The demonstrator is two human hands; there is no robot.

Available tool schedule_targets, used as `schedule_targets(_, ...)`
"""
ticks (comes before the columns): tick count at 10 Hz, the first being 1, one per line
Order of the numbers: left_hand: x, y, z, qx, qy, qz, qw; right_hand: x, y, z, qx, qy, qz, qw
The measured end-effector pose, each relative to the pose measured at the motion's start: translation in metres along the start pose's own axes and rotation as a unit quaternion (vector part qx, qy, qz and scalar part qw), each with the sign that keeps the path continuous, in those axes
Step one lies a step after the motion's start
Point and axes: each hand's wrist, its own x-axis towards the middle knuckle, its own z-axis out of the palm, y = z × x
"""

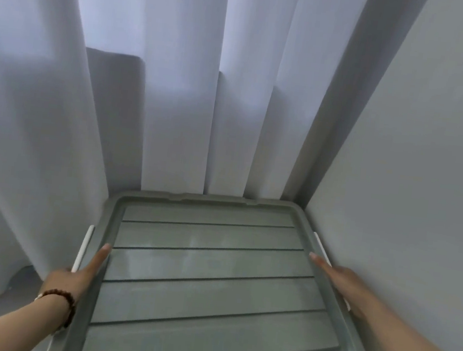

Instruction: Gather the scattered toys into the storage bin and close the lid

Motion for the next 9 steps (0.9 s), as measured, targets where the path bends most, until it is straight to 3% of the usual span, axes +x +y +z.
schedule_targets(1, 0.005, 0.002, 0.005, -0.003, 0.011, -0.005, 1.0, 0.001, 0.01, 0.02, -0.018, 0.077, -0.089, 0.993)
schedule_targets(2, 0.007, 0.004, 0.01, -0.01, 0.014, -0.01, 1.0, -0.006, 0.031, 0.045, -0.139, 0.175, -0.197, 0.954)
schedule_targets(3, 0.01, 0.007, 0.018, -0.021, 0.019, -0.012, 1.0, -0.01, 0.047, 0.067, -0.331, 0.062, -0.262, 0.904)
schedule_targets(6, 0.018, 0.004, 0.027, -0.005, -0.006, -0.002, 1.0, 0.011, 0.027, 0.063, -0.393, 0.021, -0.233, 0.889)
schedule_targets(7, 0.023, 0.001, 0.026, 0.048, -0.013, 0.02, 0.999, 0.001, 0.021, 0.065, -0.446, 0.017, -0.176, 0.877)
schedule_targets(8, 0.027, -0.005, 0.017, 0.082, -0.018, 0.06, 0.995, -0.039, 0.001, 0.074, -0.364, 0.056, -0.225, 0.902)
schedule_targets(9, 0.014, -0.004, -0.006, 0.094, -0.062, 0.095, 0.989, -0.111, -0.046, 0.077, -0.145, 0.095, -0.349, 0.921)
